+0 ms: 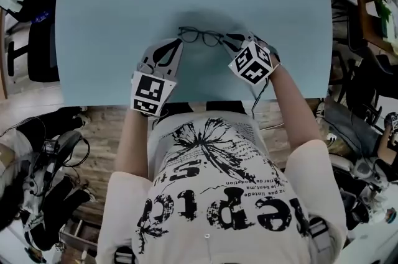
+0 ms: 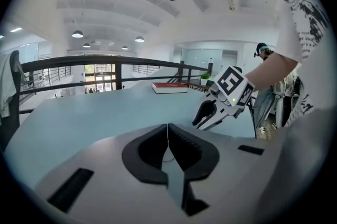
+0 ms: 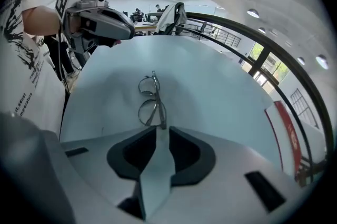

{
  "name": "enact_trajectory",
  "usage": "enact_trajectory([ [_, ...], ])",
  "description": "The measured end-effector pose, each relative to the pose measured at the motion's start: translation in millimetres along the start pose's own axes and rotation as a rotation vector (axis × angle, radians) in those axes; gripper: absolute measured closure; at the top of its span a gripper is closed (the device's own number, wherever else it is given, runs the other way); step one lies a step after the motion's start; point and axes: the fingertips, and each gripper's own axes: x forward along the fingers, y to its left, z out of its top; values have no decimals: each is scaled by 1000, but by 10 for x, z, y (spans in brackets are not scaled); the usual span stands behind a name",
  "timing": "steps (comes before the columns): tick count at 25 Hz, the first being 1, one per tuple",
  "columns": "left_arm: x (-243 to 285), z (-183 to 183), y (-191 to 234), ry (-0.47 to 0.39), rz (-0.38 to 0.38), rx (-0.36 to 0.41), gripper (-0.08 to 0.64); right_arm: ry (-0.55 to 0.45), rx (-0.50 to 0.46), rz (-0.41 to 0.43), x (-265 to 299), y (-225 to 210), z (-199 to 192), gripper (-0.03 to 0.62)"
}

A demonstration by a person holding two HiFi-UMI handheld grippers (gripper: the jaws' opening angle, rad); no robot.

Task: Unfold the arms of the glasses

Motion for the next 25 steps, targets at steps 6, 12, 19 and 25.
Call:
enact_trajectory([
  [6,121,-9,57,29,9,-14,540,20,-72,61,139,-4,61,515],
  [12,334,-103,1,114,-8,45,540,25,-145,122,182,35,25,555],
  [19,597,-238,-130,300,-169,284,538,18,-168,119,139,50,76,556],
  [25,882,-307,-405,438,-329,592,495,32,-190,131,84,110,-81,557],
])
